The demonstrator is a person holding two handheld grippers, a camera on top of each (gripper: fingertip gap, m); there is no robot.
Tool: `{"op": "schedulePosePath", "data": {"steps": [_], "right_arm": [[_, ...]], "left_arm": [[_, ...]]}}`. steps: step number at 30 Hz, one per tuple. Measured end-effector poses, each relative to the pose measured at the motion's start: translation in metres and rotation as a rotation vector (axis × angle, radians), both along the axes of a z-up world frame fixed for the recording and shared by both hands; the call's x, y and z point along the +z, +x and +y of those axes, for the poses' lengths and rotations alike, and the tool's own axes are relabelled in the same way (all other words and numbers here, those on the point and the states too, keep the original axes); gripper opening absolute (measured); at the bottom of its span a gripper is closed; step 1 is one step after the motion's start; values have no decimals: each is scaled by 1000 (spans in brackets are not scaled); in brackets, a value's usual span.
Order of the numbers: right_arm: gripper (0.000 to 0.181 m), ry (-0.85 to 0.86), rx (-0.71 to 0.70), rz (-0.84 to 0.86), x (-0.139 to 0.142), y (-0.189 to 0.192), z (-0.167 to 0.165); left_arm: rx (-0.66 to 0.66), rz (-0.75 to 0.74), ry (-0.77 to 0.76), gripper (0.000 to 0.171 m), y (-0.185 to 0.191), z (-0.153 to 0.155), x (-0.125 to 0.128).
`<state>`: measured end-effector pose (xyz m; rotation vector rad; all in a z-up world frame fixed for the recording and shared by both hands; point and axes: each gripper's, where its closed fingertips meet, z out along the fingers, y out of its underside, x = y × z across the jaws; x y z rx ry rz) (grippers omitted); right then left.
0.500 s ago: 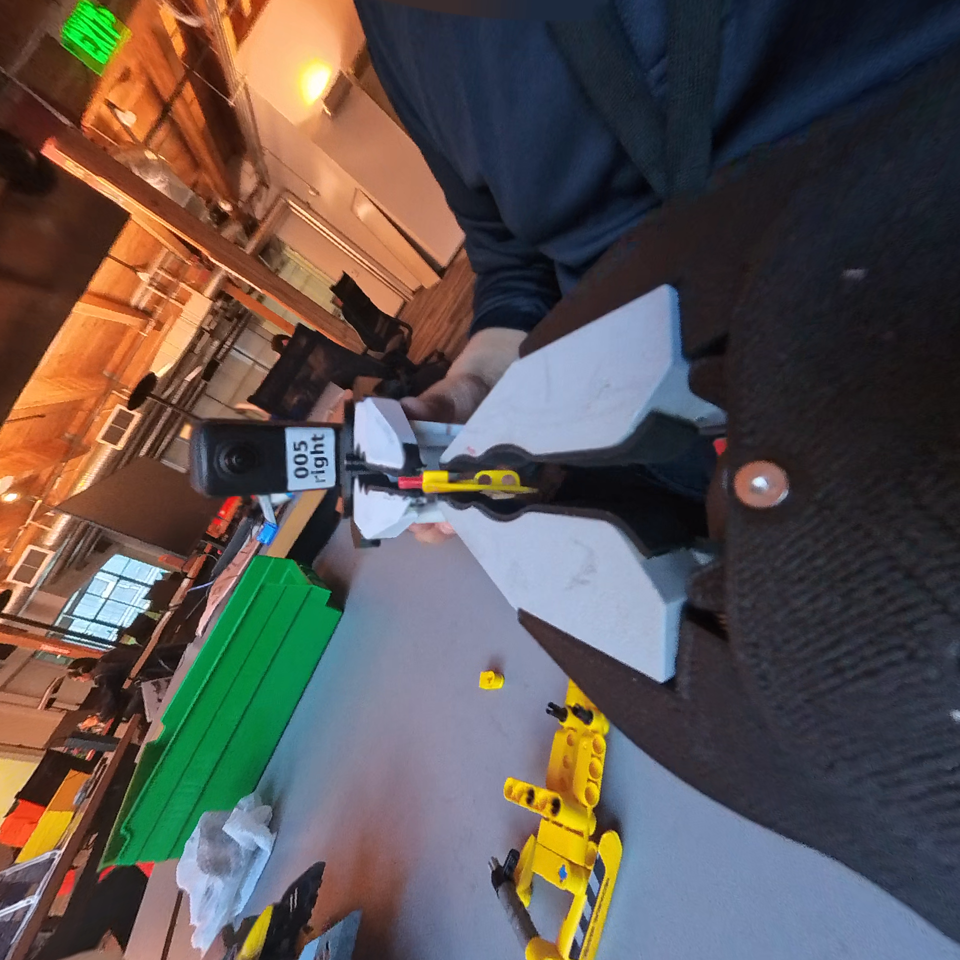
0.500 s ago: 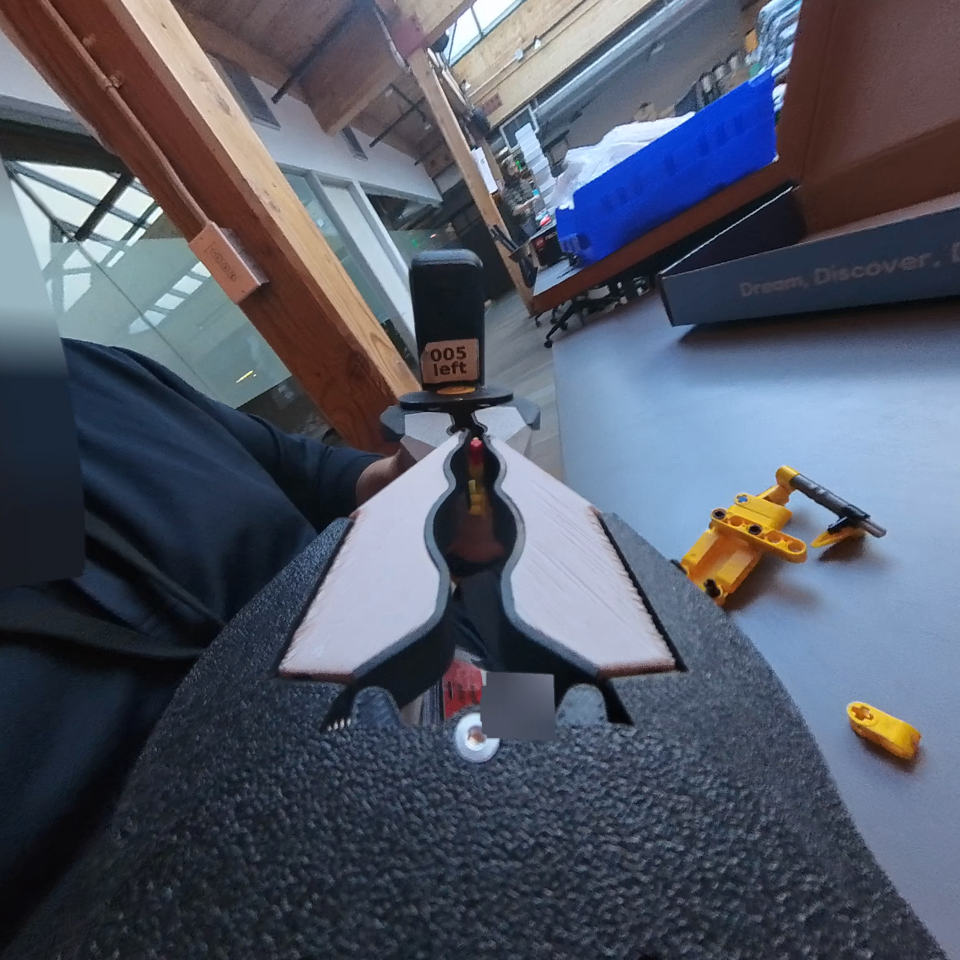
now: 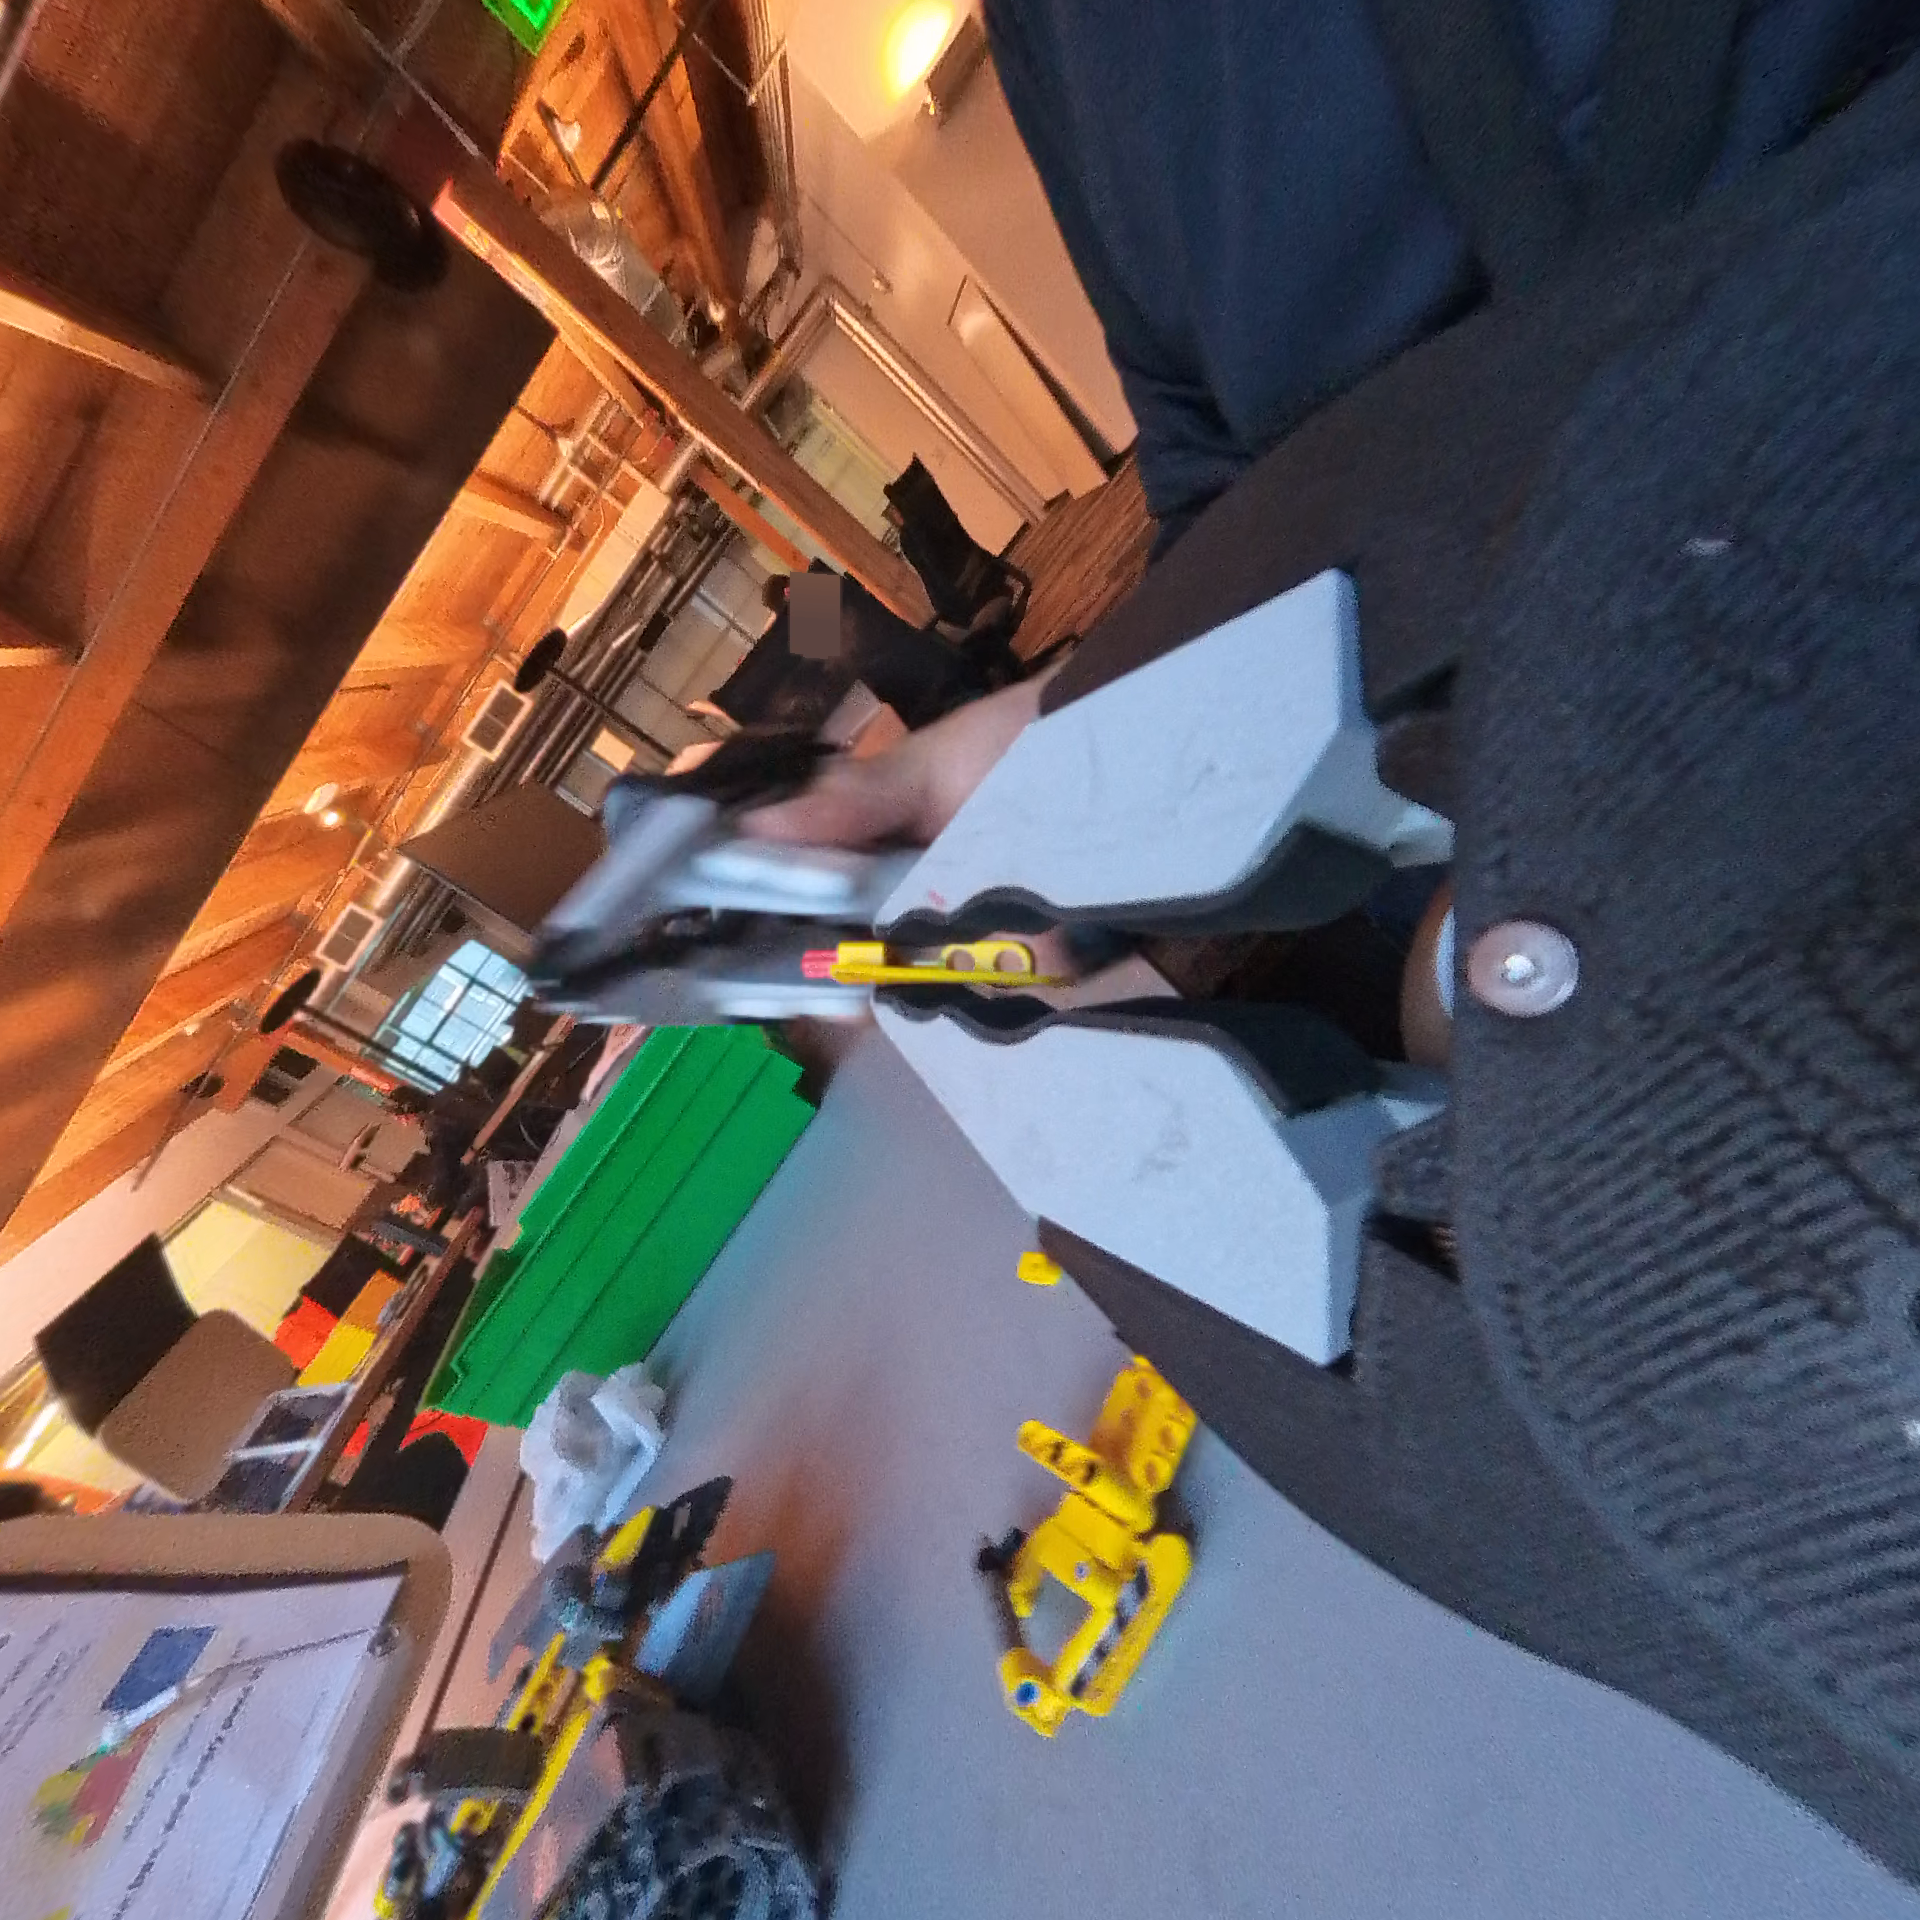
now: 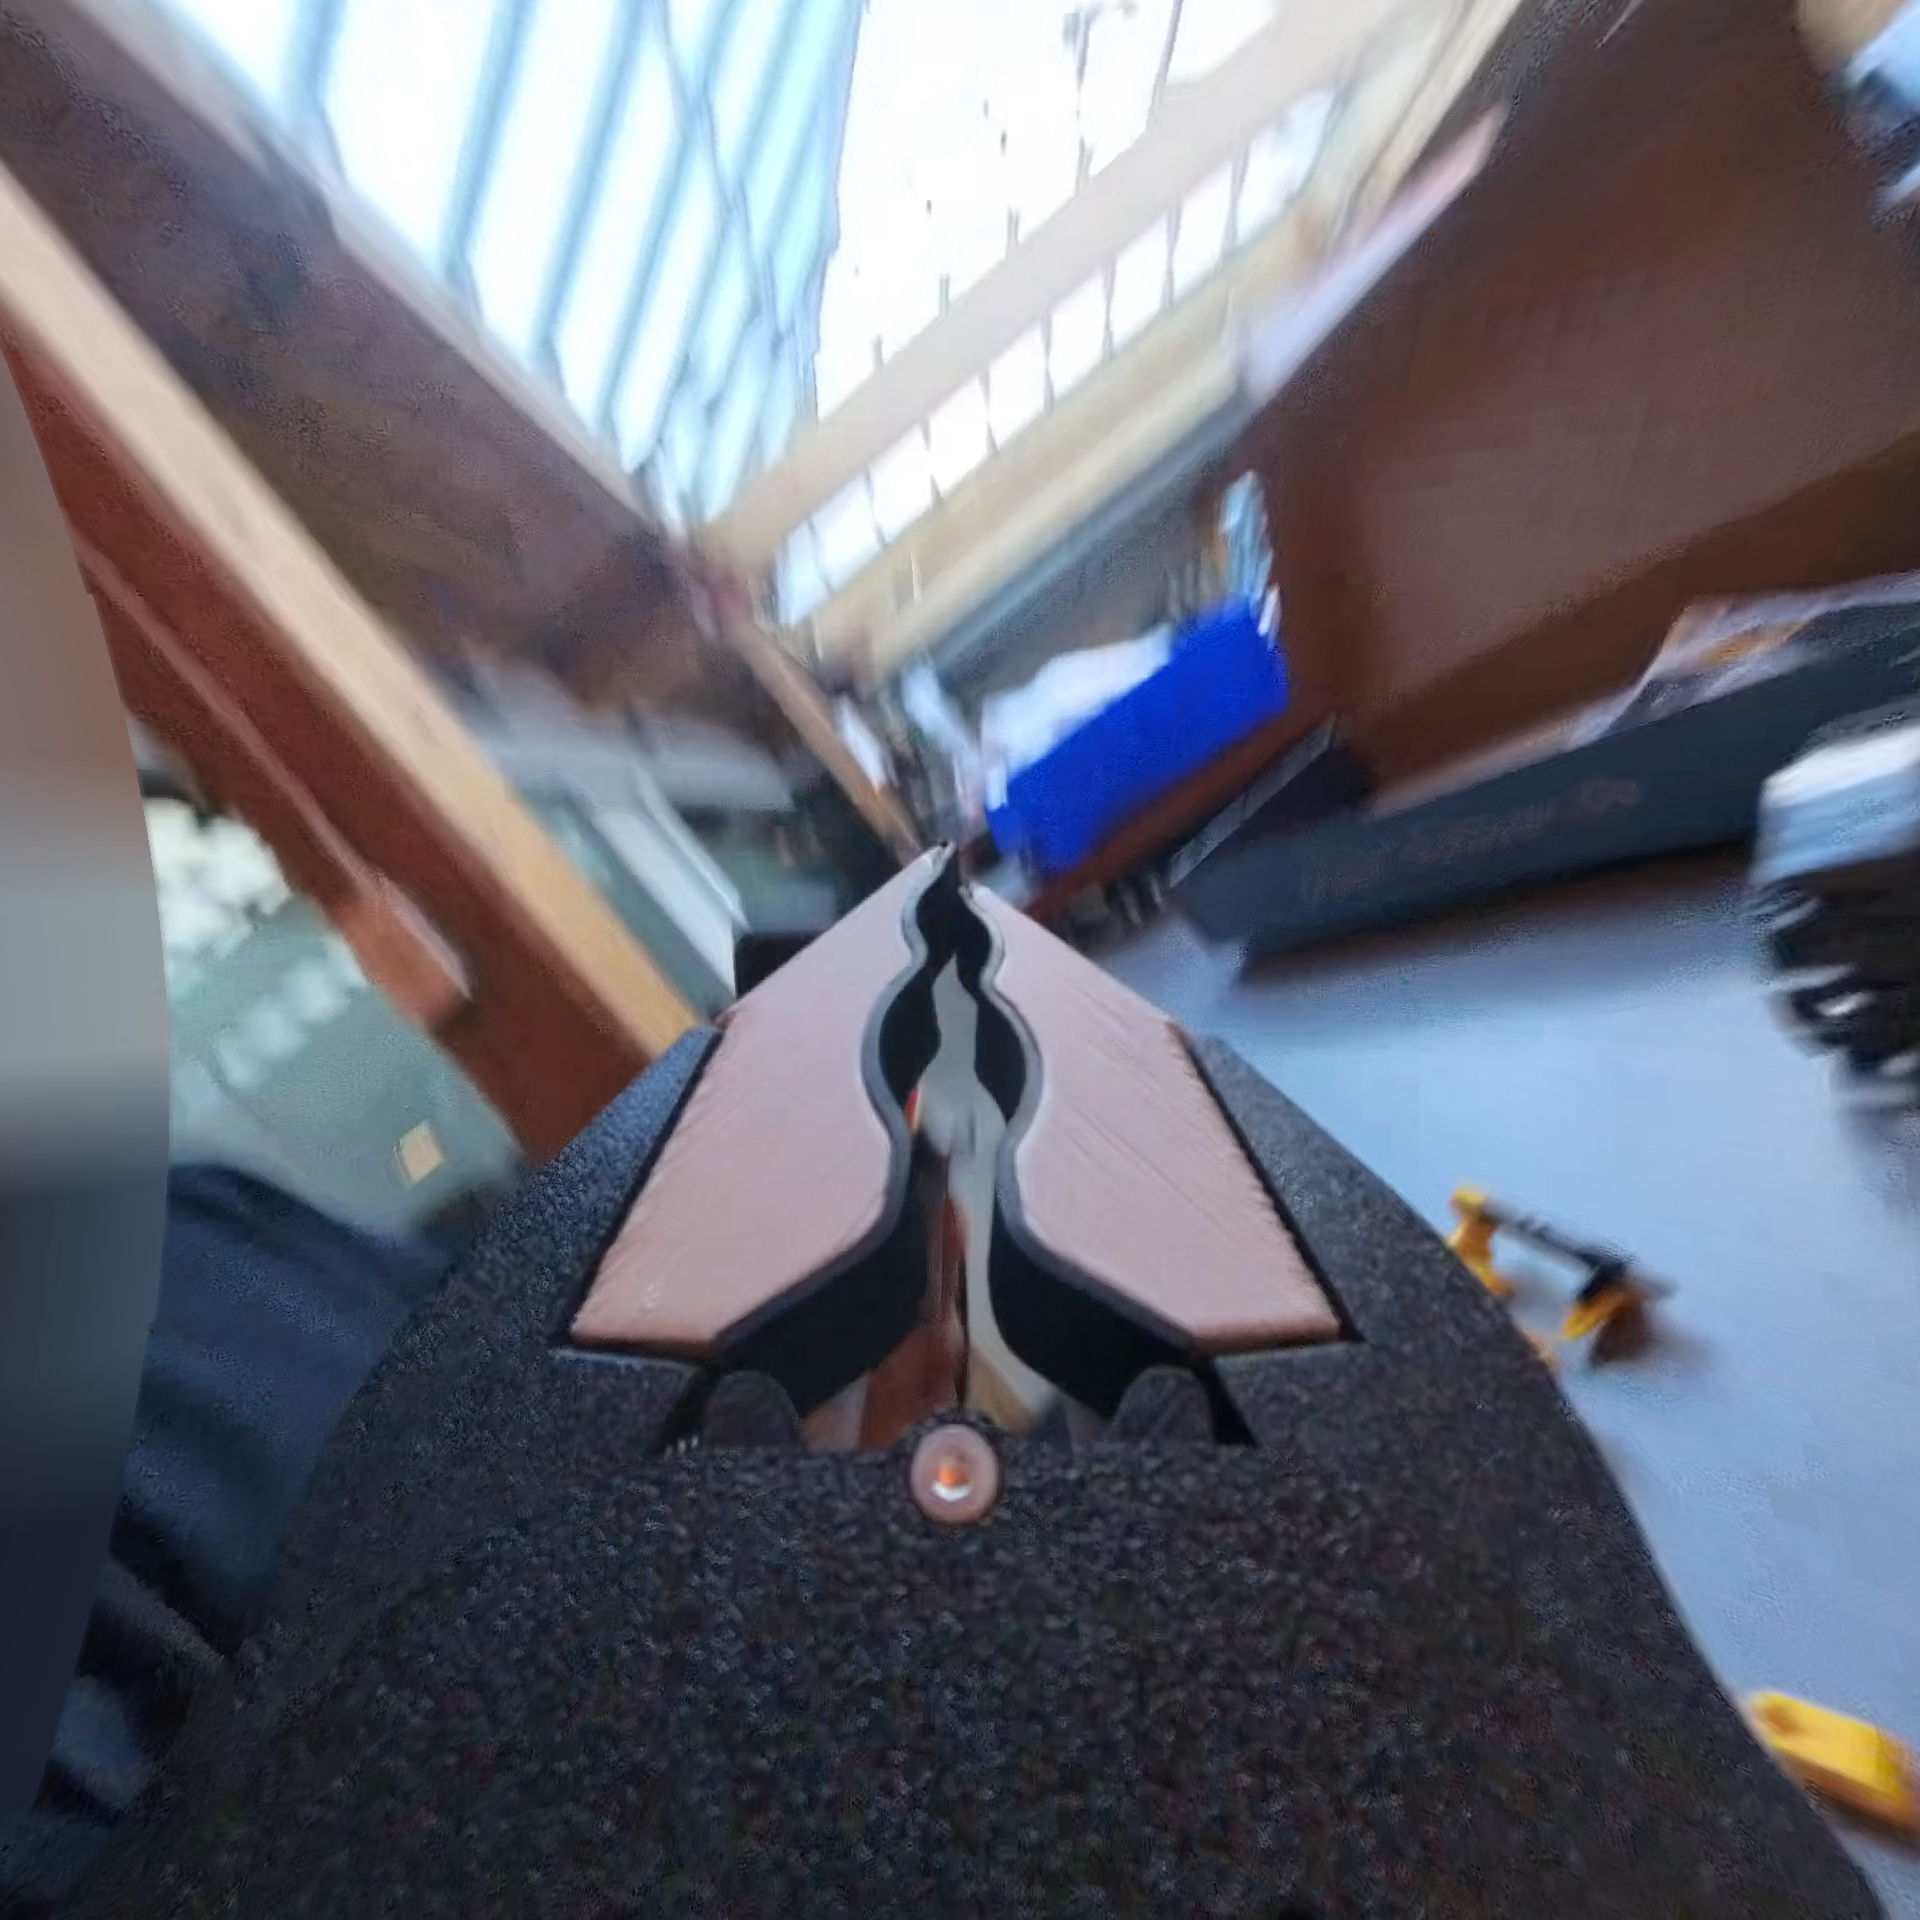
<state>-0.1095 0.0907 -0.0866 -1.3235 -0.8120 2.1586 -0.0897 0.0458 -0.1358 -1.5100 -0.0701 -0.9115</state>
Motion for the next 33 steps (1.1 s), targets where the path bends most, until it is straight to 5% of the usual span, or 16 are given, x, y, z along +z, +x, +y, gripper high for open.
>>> {"op": "schedulePosePath", "data": {"steps": [2,3,7,10,20,33], "right_arm": [[0,-45,-66,67,26,23,56],[0,40,-37,10,27,23,55],[0,431,156,-230,-12,7,-18],[0,561,194,-309,-38,5,-38],[13,410,280,-316,-51,13,-43],[1,167,368,-267,-53,4,-45]], "left_arm": [[-32,-41,-42,4,11,-6,-17],[-67,-81,-51,5,14,-6,-19],[-95,-57,-40,4,6,4,-8],[-77,-2,-55,4,5,5,-13],[-61,174,-22,5,10,4,-14],[-39,247,-56,12,8,7,-20]]}}
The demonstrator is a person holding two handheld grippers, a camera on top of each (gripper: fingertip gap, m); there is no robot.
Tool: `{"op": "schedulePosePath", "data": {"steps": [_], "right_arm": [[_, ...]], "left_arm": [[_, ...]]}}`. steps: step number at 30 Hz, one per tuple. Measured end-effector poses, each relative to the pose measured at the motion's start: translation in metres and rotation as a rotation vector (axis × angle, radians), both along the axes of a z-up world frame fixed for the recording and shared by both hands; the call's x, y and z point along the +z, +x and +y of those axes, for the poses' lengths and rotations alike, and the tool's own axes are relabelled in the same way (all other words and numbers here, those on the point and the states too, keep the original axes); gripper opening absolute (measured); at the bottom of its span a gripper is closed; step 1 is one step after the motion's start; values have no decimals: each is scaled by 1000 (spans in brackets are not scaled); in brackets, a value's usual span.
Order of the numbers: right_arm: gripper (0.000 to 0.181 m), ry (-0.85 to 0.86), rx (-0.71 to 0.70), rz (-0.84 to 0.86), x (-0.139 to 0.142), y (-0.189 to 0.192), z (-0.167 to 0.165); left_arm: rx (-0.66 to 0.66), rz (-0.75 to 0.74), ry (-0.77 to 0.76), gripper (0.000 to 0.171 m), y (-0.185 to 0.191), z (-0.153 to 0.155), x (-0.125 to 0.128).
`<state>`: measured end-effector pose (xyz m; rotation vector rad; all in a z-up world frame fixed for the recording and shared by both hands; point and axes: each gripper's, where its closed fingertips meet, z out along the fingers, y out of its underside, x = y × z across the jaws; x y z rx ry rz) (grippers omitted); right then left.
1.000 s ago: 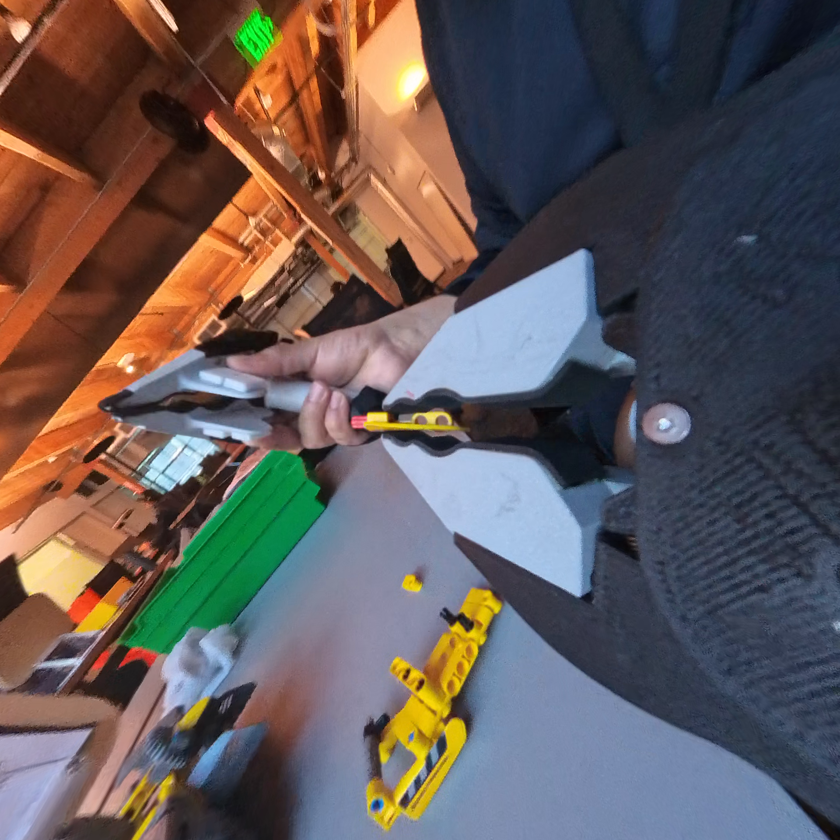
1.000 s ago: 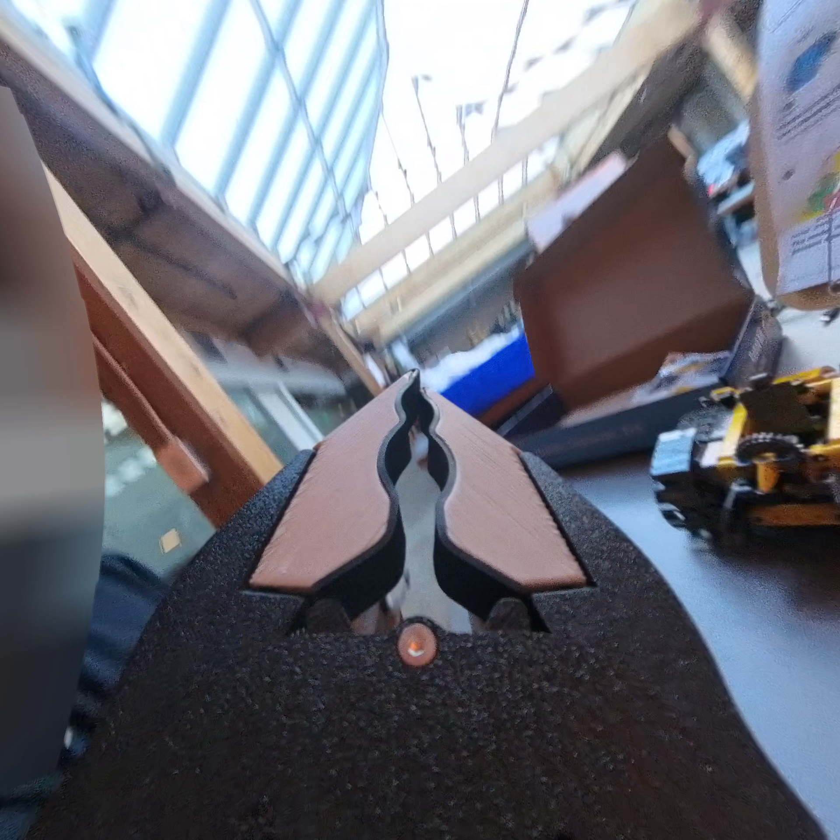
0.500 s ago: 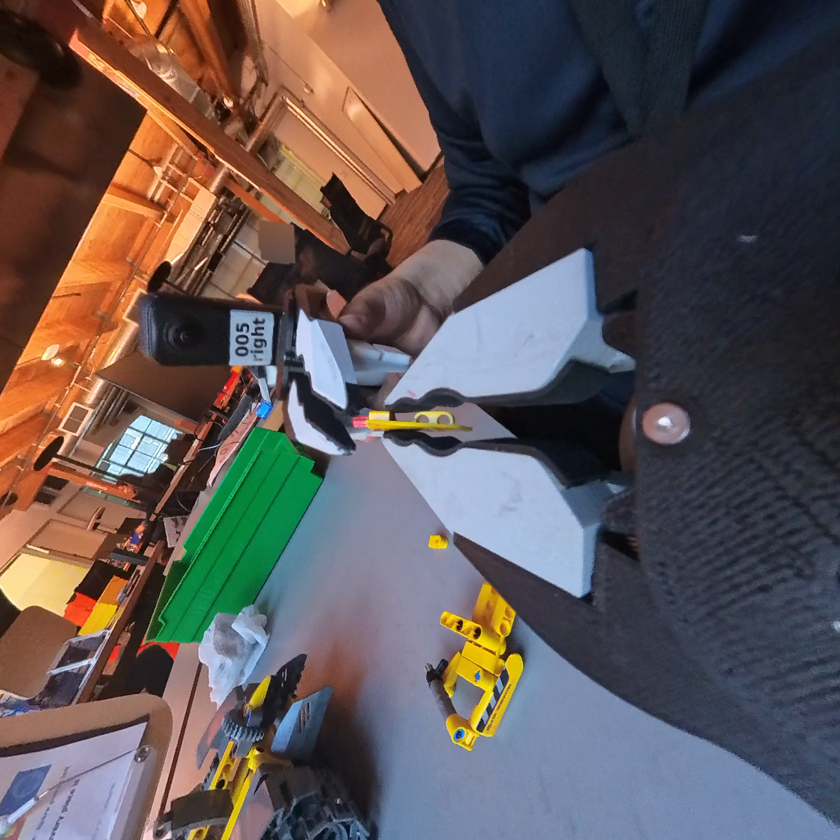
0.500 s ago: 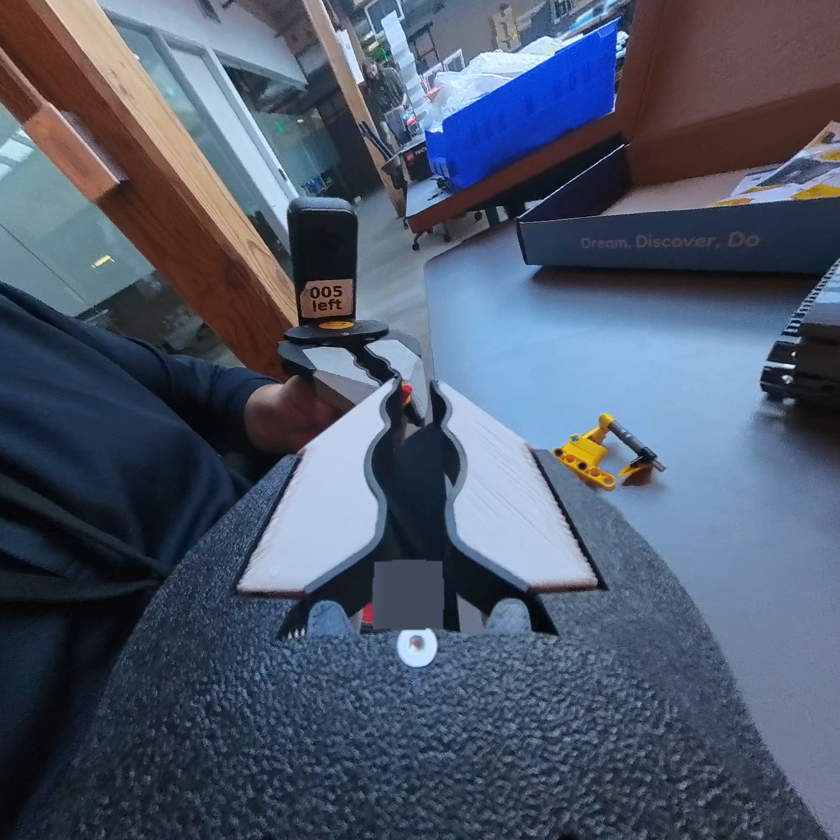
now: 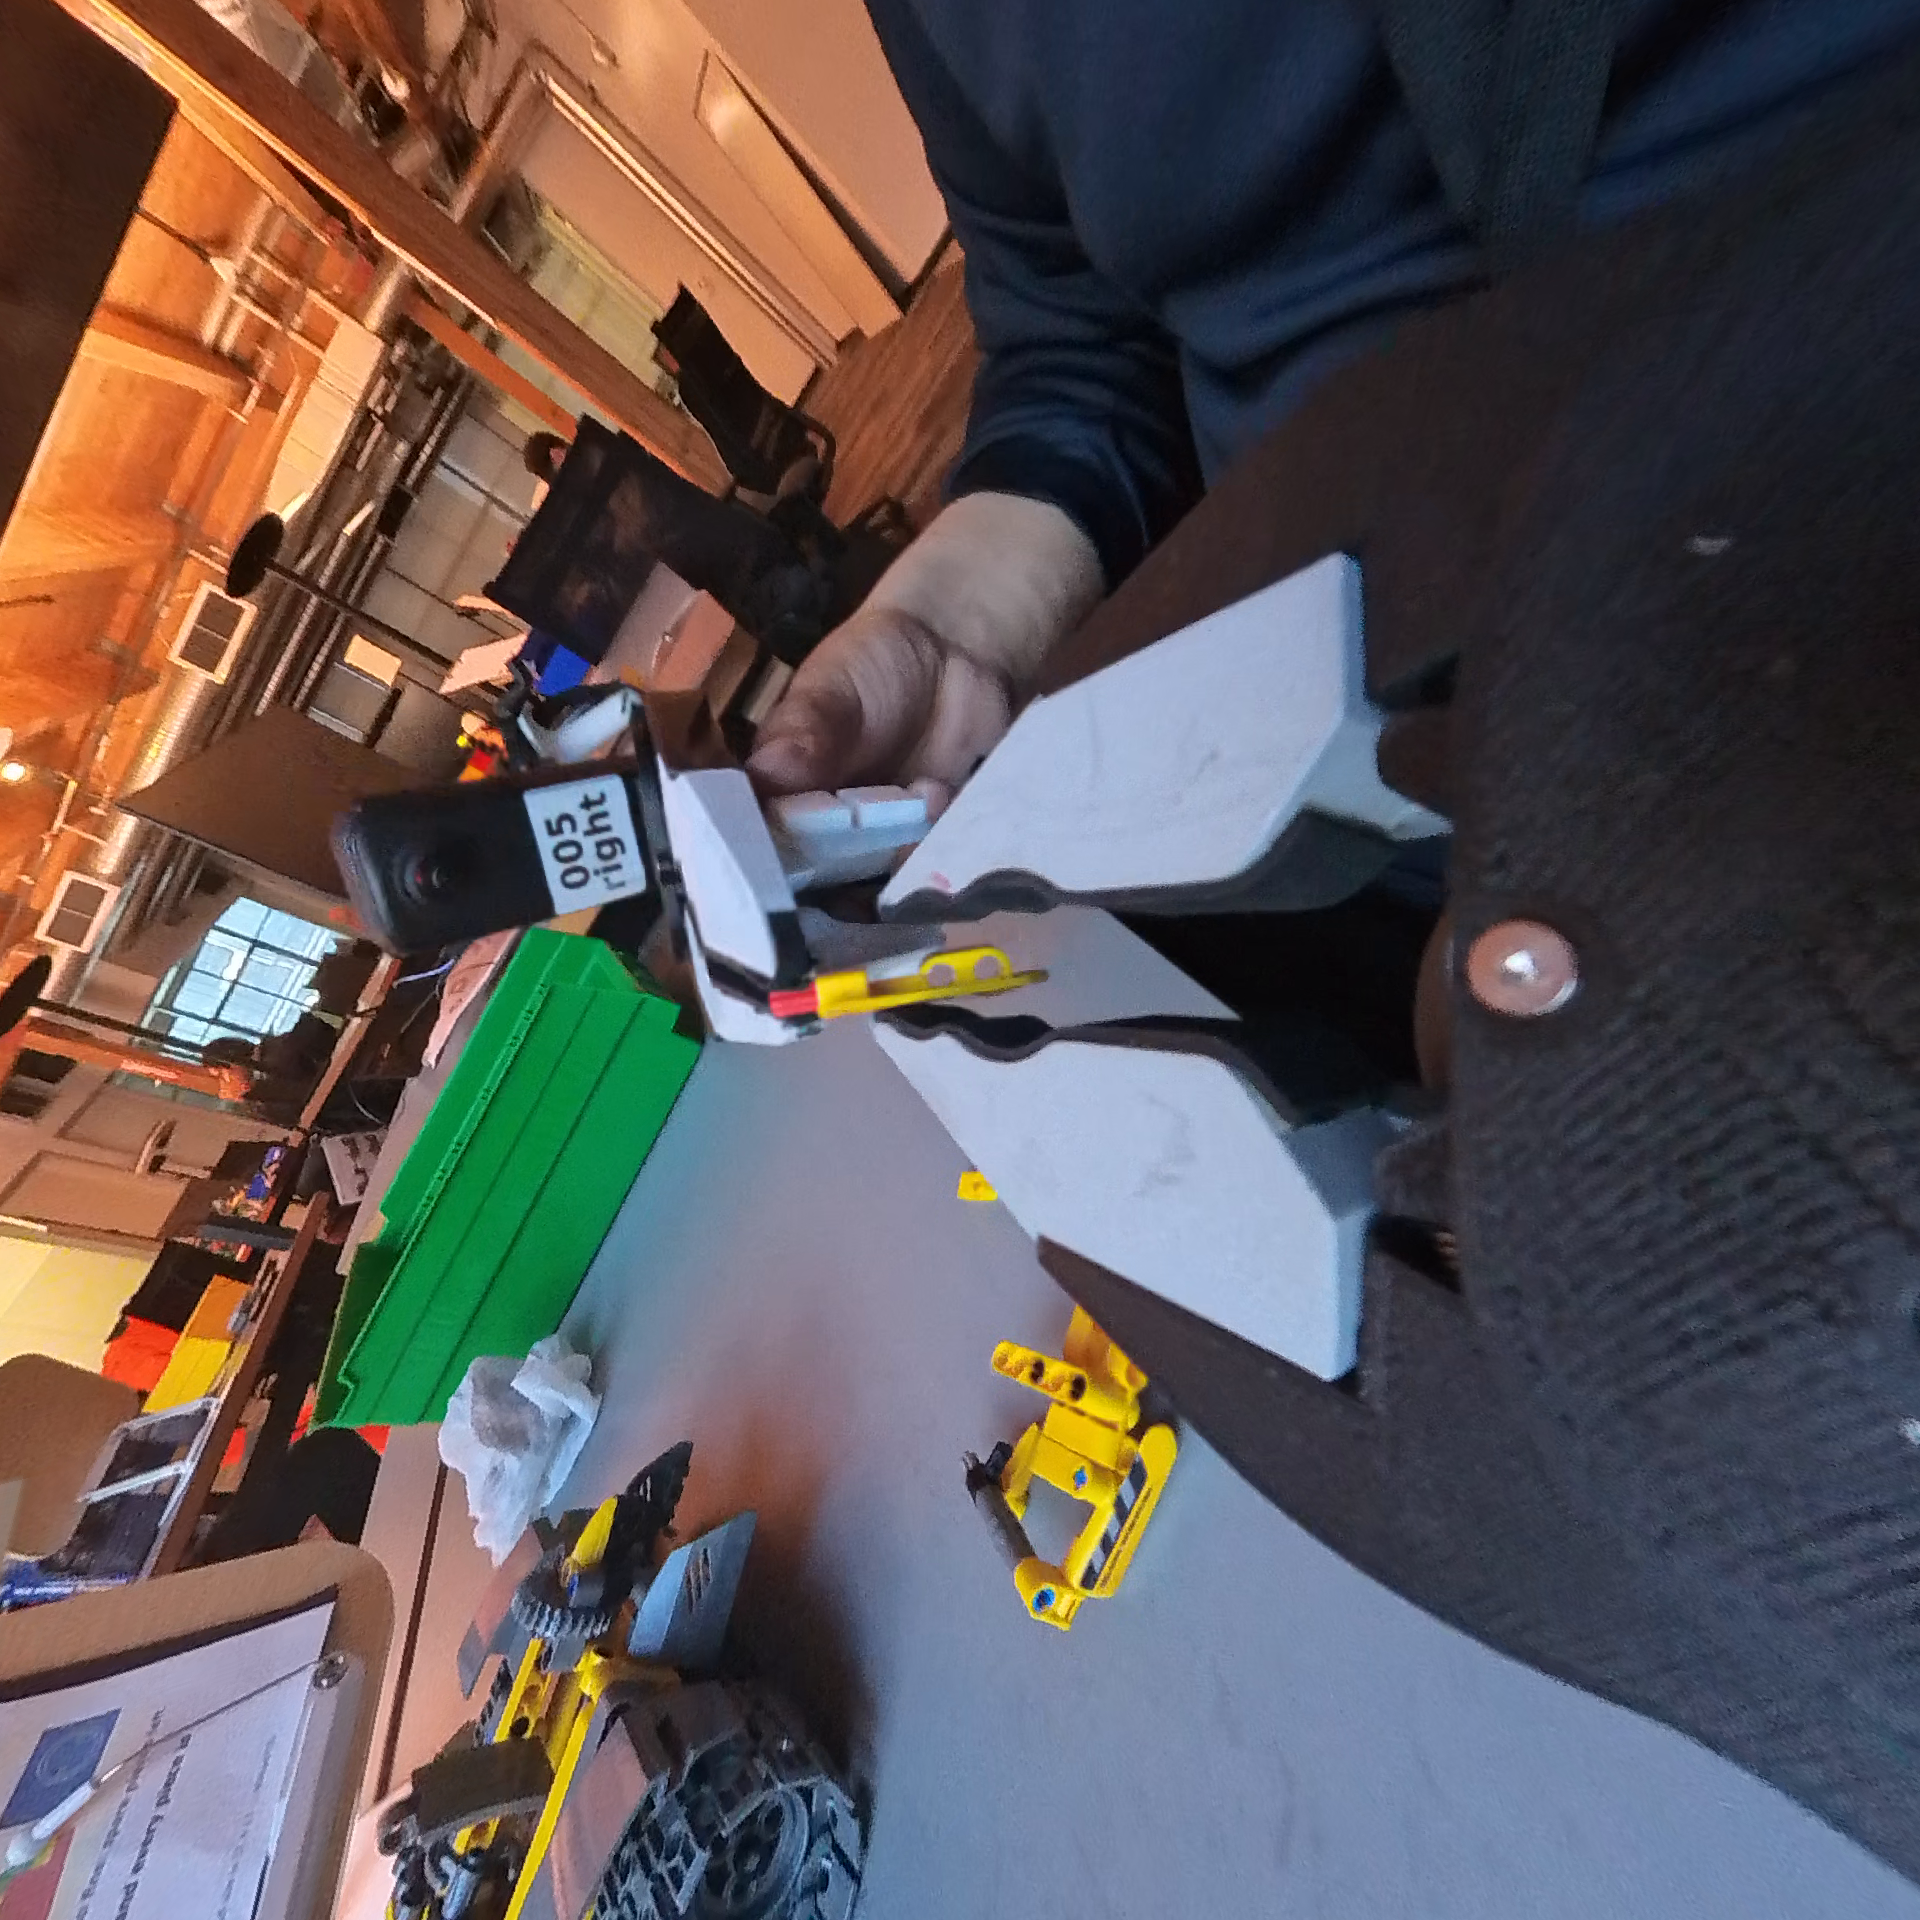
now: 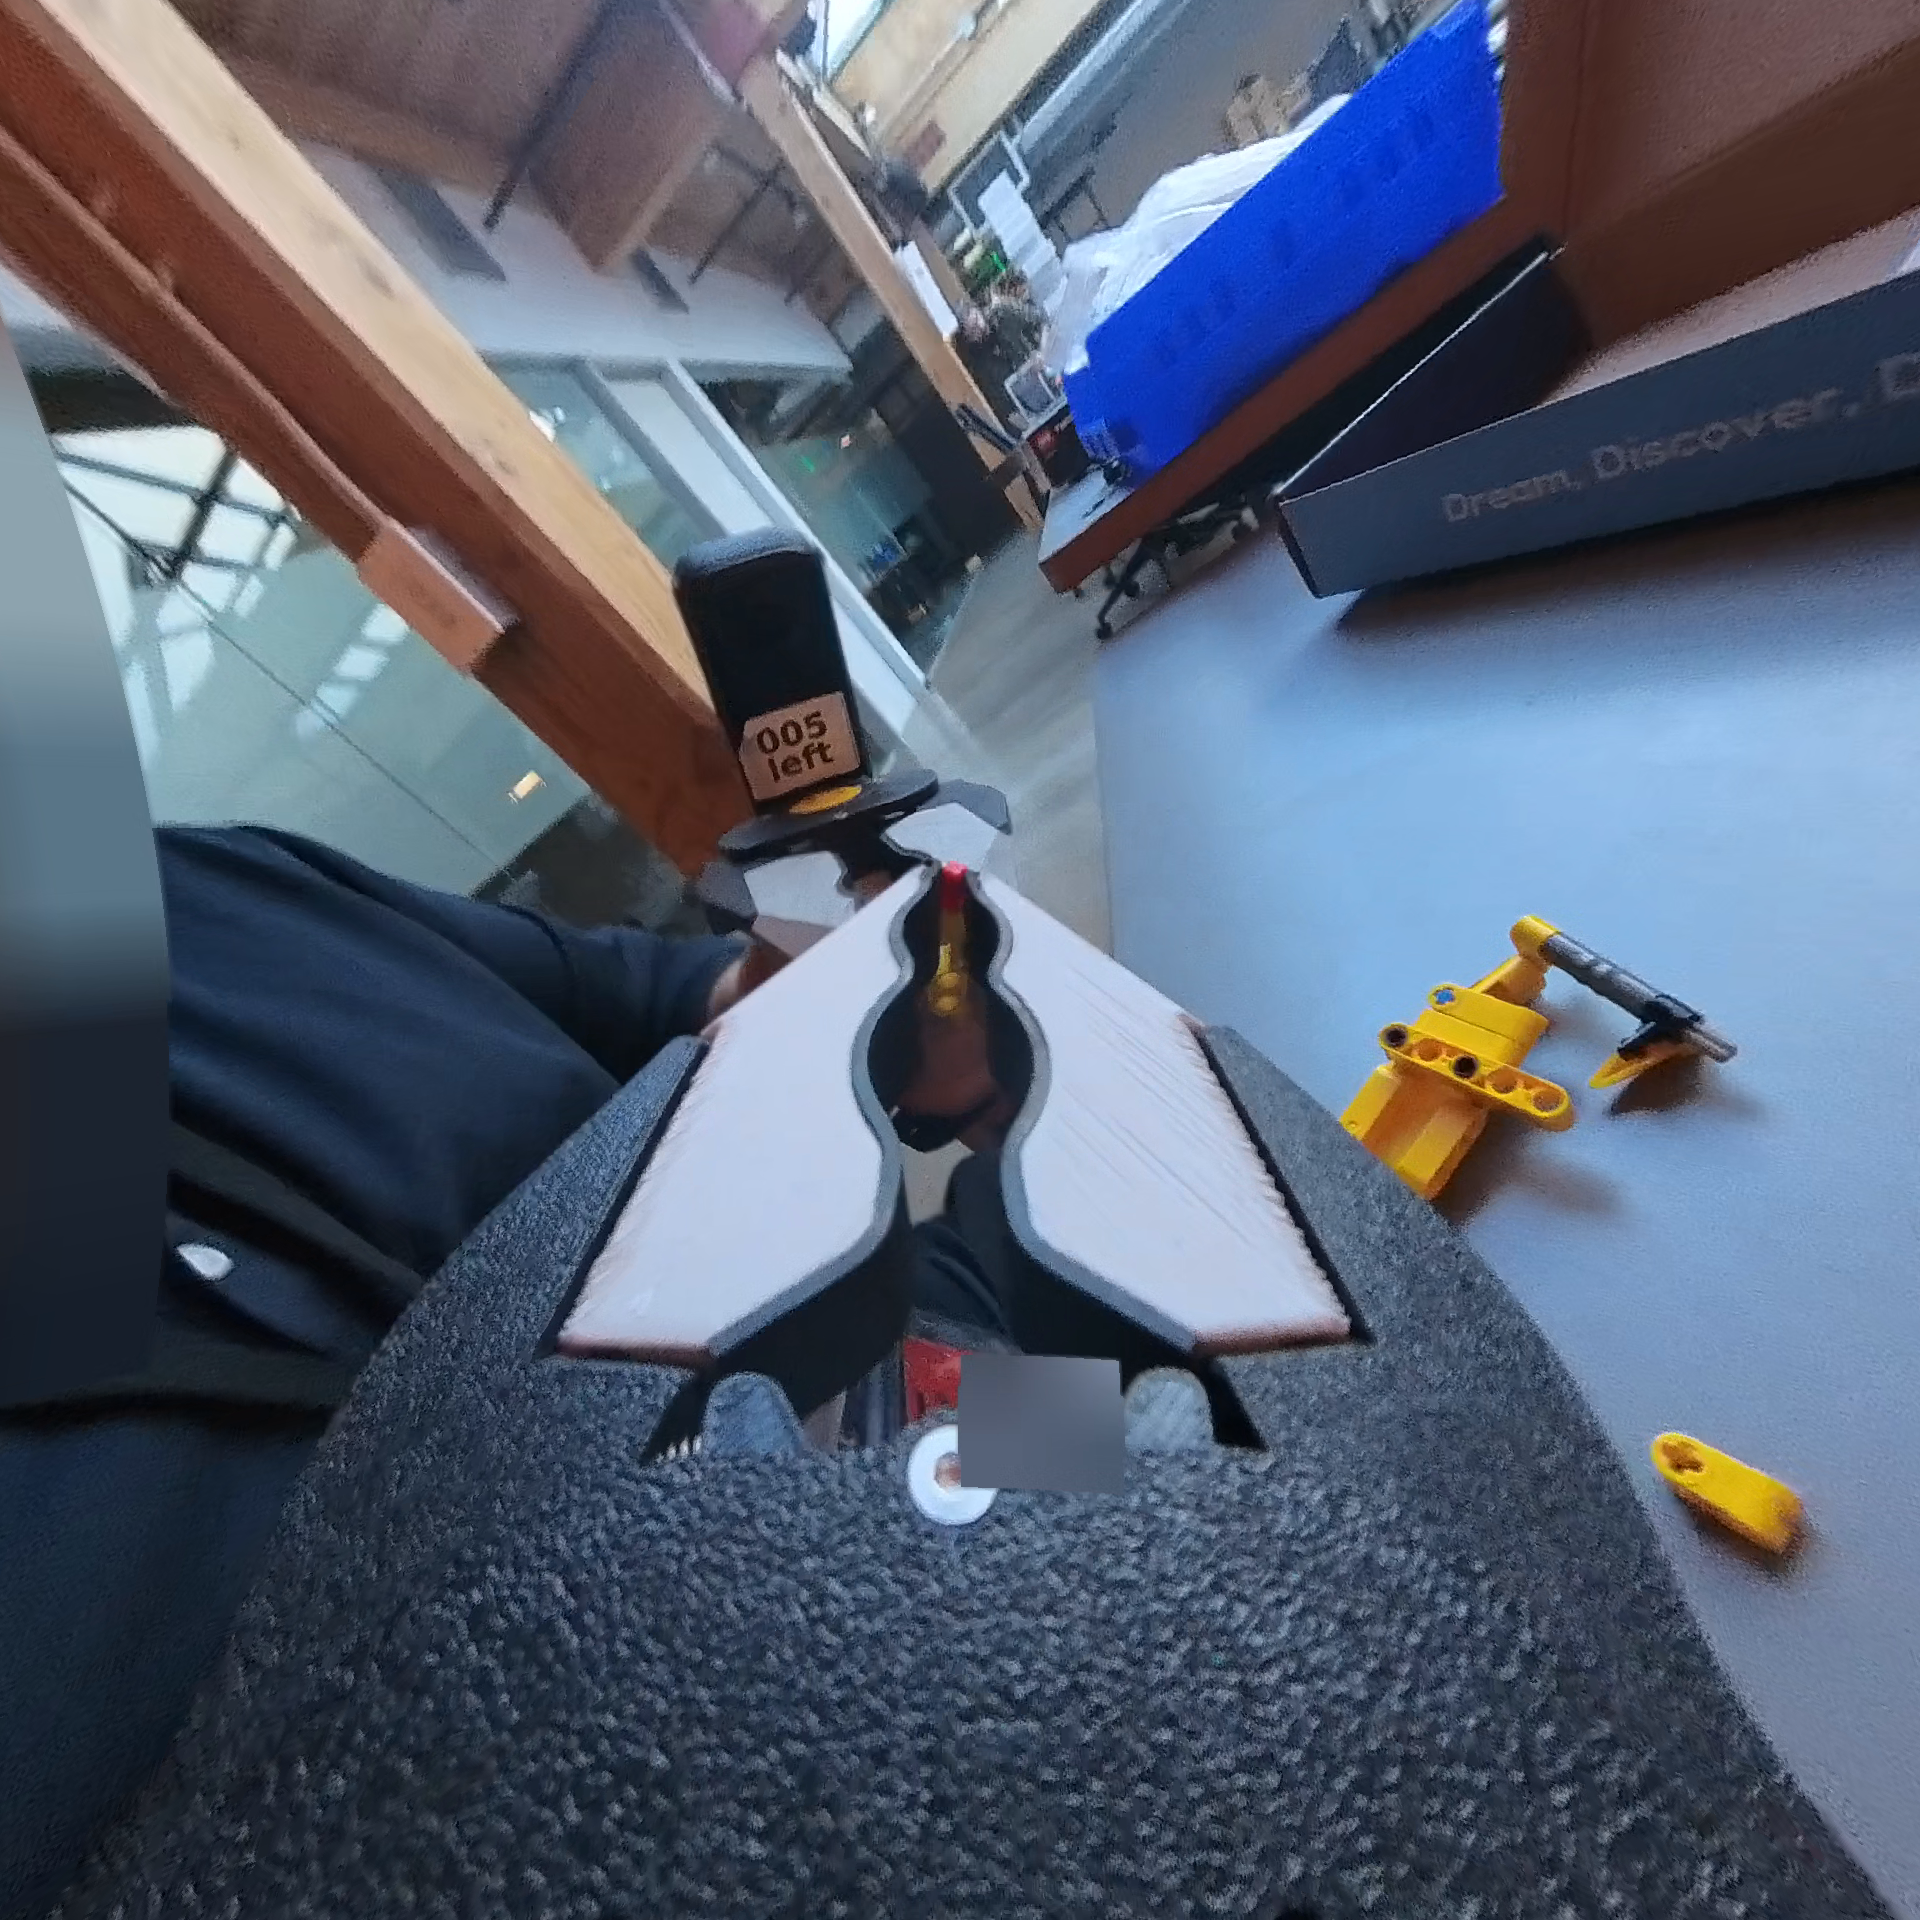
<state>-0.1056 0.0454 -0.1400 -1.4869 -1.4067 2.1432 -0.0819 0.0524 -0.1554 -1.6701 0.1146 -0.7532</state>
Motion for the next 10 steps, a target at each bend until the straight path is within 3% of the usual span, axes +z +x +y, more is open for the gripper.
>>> {"op": "schedulePosePath", "data": {"steps": [6,10], "right_arm": [[1,-336,-2,22,15,1,21],[1,-530,37,53,24,2,24]], "left_arm": [[12,116,19,17,0,-1,-1],[70,319,89,21,-3,0,3]]}}
